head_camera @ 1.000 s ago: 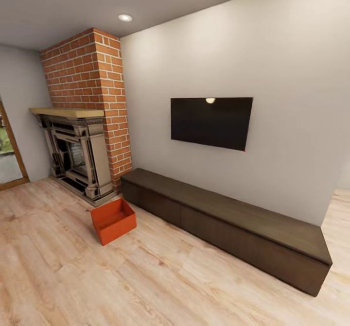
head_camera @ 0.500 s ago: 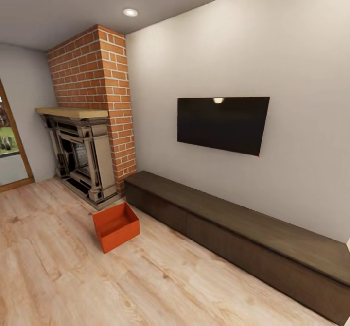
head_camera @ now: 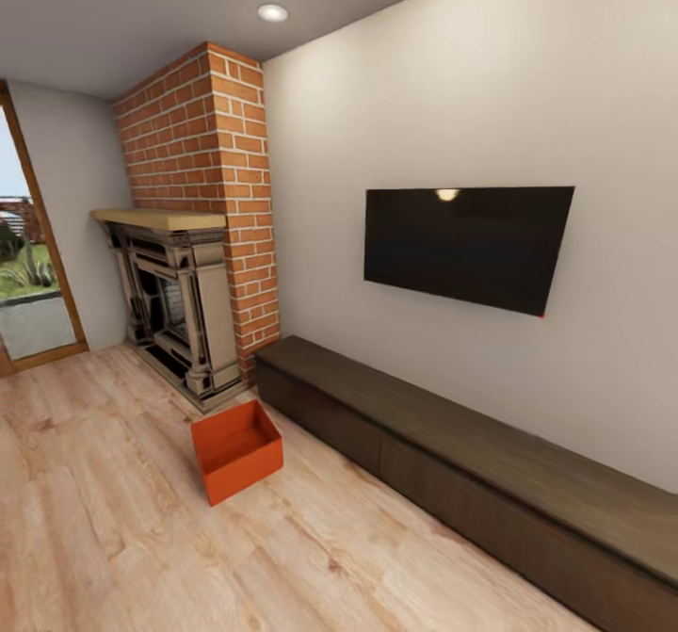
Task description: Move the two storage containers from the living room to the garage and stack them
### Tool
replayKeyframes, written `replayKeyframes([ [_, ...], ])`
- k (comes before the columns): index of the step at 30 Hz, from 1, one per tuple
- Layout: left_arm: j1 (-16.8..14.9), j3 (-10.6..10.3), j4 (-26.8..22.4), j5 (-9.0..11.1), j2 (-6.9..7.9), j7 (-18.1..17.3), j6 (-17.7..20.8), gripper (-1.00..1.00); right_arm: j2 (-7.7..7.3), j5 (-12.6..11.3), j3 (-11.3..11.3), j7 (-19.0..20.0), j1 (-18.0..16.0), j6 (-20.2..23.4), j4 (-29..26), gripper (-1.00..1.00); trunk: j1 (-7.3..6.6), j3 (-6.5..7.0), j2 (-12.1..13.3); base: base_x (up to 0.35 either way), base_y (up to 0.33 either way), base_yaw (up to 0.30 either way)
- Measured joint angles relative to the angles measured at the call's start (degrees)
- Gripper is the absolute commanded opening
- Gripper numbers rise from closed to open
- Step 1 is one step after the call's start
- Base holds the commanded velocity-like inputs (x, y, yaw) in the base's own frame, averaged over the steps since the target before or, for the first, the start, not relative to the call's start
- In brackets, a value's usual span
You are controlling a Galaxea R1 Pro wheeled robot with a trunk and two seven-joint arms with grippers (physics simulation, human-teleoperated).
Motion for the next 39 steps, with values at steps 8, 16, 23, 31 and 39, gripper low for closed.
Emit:
replayKeyframes([
  [8, 0.00, -0.01, 0.01, 0.00, 0.00, 0.01, 0.00, 1.00, -0.02, 0.00, 0.00, -0.03, 0.00, 0.00, 0.00, 1.00, 0.00, 0.00, 0.00, 0.324, 0.000, 0.268],
  [16, 0.00, 0.00, 0.02, 0.00, -0.02, -0.01, 0.00, 1.00, -0.09, 0.00, 0.00, -0.06, 0.00, 0.00, 0.00, 1.00, 0.00, 0.00, 0.00, 0.324, 0.000, 0.262],
  [23, 0.00, 0.00, 0.01, 0.00, -0.01, 0.01, 0.00, 1.00, -0.18, 0.00, -0.01, 0.00, 0.00, 0.03, 0.00, 1.00, 0.00, 0.00, 0.00, 0.324, 0.000, 0.059],
  [31, 0.00, 0.00, 0.00, 0.01, 0.03, 0.01, 0.00, 1.00, -0.22, -0.05, 0.16, 0.00, 0.00, 0.19, 0.00, 1.00, 0.00, 0.00, 0.00, 0.324, 0.000, 0.003],
  [39, 0.00, 0.00, 0.00, 0.03, 0.03, 0.01, 0.00, 1.00, 0.27, -0.21, -0.06, 0.07, 0.00, 0.20, 0.00, 1.00, 0.00, 0.00, 0.00, 0.324, 0.000, 0.004],
])
